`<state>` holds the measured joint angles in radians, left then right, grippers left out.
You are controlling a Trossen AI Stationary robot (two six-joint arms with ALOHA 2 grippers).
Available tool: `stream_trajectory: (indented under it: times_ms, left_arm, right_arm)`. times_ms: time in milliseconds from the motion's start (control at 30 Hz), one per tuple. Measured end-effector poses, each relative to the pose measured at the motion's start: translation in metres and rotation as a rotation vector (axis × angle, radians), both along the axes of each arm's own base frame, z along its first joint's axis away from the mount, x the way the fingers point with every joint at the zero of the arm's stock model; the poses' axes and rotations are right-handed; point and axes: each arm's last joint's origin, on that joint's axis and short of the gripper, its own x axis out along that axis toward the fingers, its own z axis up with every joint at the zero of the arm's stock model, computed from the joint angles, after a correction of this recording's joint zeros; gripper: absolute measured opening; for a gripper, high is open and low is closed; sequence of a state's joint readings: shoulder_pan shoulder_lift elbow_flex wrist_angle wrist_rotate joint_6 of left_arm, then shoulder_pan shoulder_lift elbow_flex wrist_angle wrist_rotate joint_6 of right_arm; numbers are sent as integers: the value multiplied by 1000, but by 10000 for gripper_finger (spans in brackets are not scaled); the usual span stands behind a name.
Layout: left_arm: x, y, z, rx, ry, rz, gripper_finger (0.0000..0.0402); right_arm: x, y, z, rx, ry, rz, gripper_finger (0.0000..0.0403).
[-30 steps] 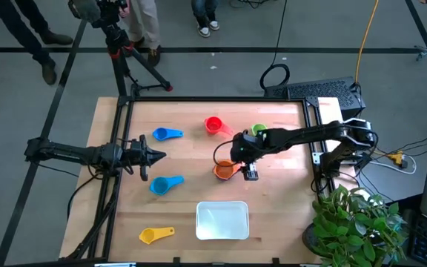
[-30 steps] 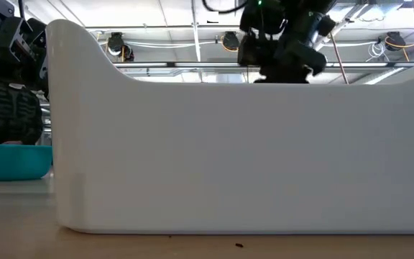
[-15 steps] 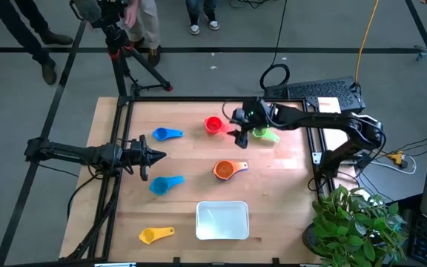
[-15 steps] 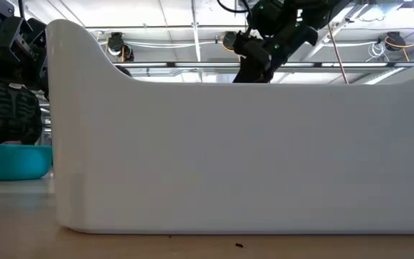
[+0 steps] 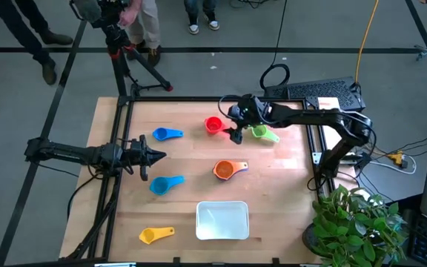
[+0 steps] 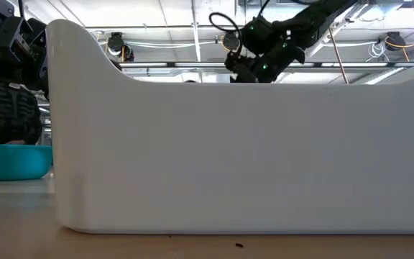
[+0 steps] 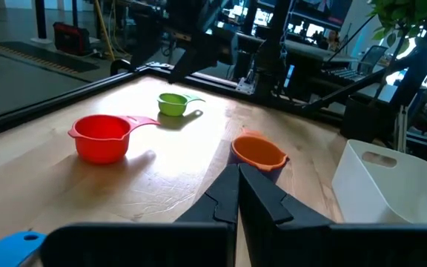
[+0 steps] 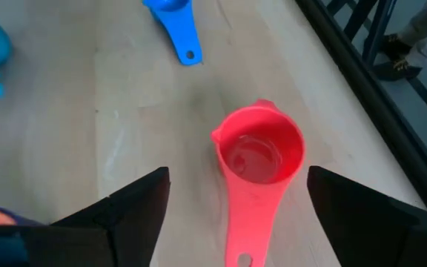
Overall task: Nest measuring cups in basket
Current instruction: Stack the red measuring cup on the orange measuring cup
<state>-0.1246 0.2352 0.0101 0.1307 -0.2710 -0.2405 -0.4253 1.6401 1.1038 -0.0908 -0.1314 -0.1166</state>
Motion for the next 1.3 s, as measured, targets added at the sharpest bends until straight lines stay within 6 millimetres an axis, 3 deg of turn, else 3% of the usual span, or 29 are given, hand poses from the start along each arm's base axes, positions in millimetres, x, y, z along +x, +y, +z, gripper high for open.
stream_trajectory:
  times_ms: [533, 1300]
  left_arm:
    - [0, 0, 0, 0, 0, 0, 12]
    - [0, 0, 0, 0, 0, 0, 12]
  right_arm:
    - [19, -19, -51, 12, 149, -34, 326]
    - [15, -24, -58, 42, 184, -72, 325]
